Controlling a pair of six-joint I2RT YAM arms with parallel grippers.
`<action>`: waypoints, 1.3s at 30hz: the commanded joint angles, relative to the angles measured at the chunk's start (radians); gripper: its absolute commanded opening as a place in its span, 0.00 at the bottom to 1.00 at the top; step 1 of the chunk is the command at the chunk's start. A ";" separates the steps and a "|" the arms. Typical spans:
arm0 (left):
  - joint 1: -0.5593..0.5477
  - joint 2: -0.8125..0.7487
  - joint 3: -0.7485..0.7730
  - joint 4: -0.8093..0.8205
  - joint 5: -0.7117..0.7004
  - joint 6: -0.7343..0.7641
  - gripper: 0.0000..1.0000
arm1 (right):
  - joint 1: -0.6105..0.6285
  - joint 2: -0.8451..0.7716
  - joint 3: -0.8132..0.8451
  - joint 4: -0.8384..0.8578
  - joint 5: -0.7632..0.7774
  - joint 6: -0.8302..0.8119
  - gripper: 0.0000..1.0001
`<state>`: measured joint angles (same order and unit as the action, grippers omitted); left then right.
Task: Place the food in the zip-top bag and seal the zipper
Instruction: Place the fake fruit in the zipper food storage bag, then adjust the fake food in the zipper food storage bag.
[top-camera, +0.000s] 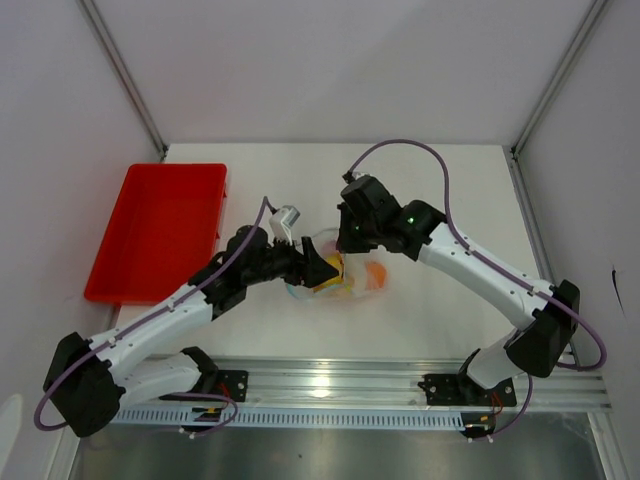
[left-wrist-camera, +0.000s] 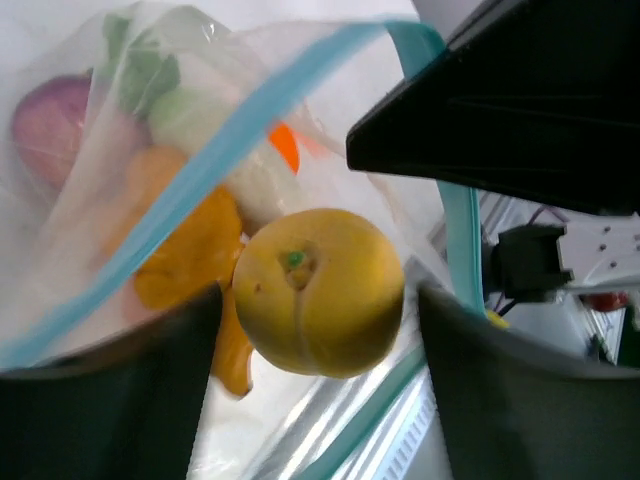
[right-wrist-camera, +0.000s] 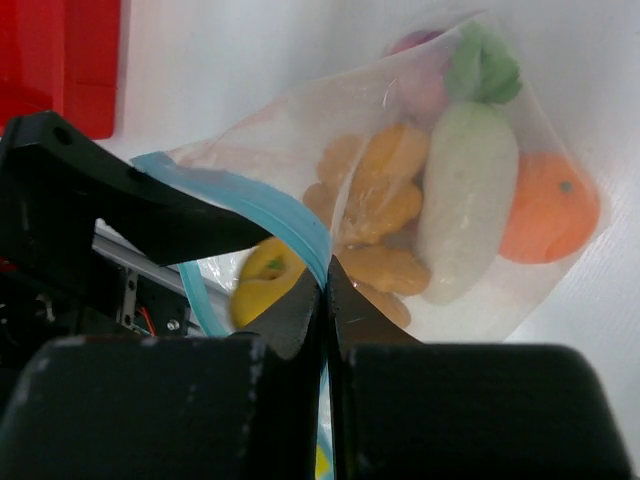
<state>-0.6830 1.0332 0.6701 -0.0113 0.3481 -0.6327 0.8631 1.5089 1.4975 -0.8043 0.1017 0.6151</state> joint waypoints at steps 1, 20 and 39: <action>-0.023 0.013 0.069 0.092 -0.116 0.053 0.86 | 0.007 -0.039 0.082 -0.001 0.030 0.003 0.00; -0.150 -0.323 0.204 -0.251 -0.477 0.217 0.99 | -0.075 -0.217 -0.019 -0.058 0.029 -0.012 0.00; -0.150 -0.184 0.333 -0.487 -0.397 0.291 0.99 | -0.078 -0.271 -0.103 -0.003 -0.030 -0.037 0.00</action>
<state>-0.8253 0.8078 0.9375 -0.4881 -0.0994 -0.3820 0.7864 1.2884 1.4025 -0.8692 0.0799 0.5915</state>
